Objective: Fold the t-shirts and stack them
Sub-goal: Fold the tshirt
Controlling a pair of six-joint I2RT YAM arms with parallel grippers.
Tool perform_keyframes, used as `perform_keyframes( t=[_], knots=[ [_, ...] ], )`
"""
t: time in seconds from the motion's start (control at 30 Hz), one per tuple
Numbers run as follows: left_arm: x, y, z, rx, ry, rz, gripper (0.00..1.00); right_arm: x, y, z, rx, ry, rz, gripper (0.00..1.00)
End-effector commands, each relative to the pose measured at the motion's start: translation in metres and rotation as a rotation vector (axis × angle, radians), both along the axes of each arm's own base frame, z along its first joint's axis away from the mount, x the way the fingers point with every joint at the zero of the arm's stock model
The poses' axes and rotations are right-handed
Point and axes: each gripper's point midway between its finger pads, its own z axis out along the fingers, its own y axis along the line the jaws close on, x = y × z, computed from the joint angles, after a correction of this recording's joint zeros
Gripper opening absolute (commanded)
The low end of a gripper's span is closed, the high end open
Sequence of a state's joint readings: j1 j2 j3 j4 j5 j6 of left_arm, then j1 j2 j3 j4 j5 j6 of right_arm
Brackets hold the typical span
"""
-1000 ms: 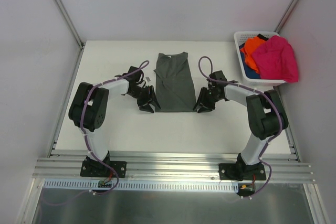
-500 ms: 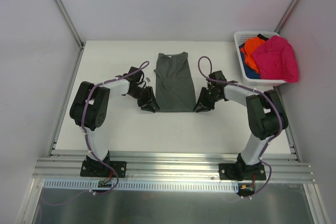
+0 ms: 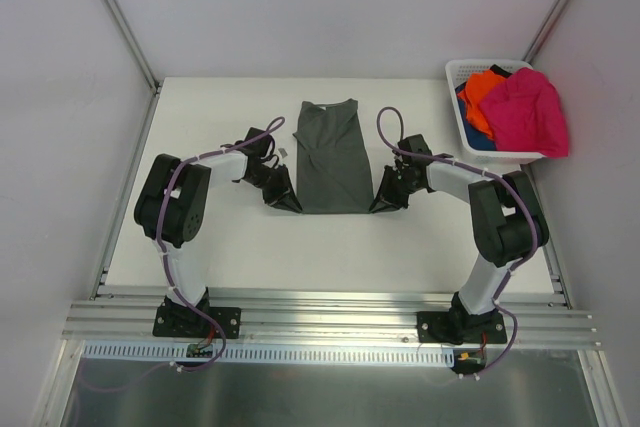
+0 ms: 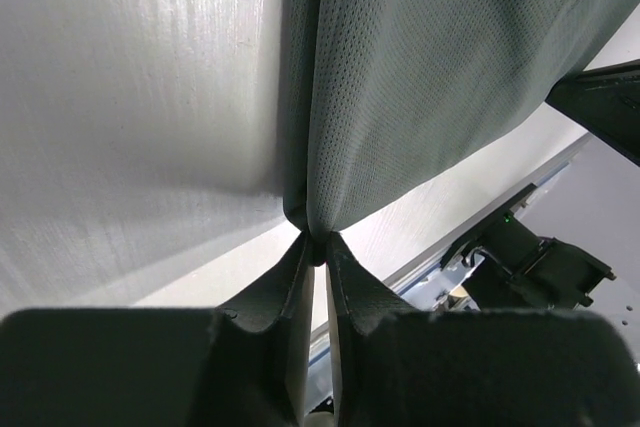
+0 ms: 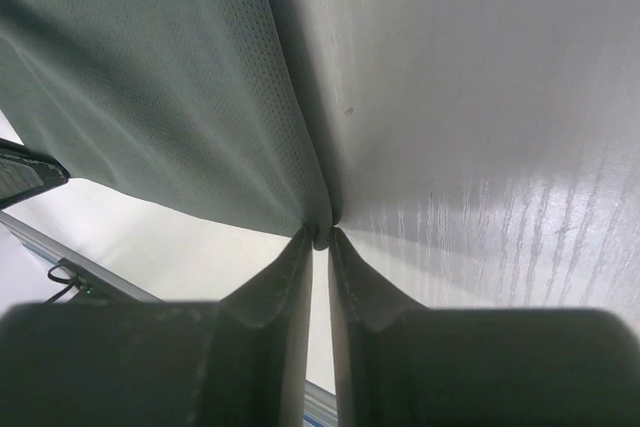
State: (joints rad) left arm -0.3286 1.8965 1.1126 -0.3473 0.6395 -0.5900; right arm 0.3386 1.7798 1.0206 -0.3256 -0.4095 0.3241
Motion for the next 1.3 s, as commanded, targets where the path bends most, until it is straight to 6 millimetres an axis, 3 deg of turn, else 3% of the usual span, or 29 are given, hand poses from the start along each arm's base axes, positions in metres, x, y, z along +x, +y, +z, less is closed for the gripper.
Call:
perform_keyframes(
  t=[0.0,0.3,0.7,1.07,1.27],
  knots=[
    [-0.008,-0.008,0.006,-0.033,0.015,-0.015,0.07,0.004,0.009,0.013,0.040,-0.034,0.024,0.13],
    [-0.015,-0.007,0.020,-0.055,-0.005,-0.019,0.00,0.000,0.011,0.030,0.065,-0.066,0.041,0.01],
    [-0.021,-0.006,0.049,-0.065,-0.112,-0.048,0.00,-0.017,0.012,0.052,0.088,-0.119,0.070,0.01],
    [-0.026,0.002,0.088,-0.057,-0.260,-0.078,0.00,-0.025,0.015,0.085,0.094,-0.202,0.113,0.01],
    [-0.031,0.009,0.100,-0.042,-0.324,-0.092,0.00,-0.033,0.018,0.101,0.093,-0.256,0.144,0.01]
  ],
)
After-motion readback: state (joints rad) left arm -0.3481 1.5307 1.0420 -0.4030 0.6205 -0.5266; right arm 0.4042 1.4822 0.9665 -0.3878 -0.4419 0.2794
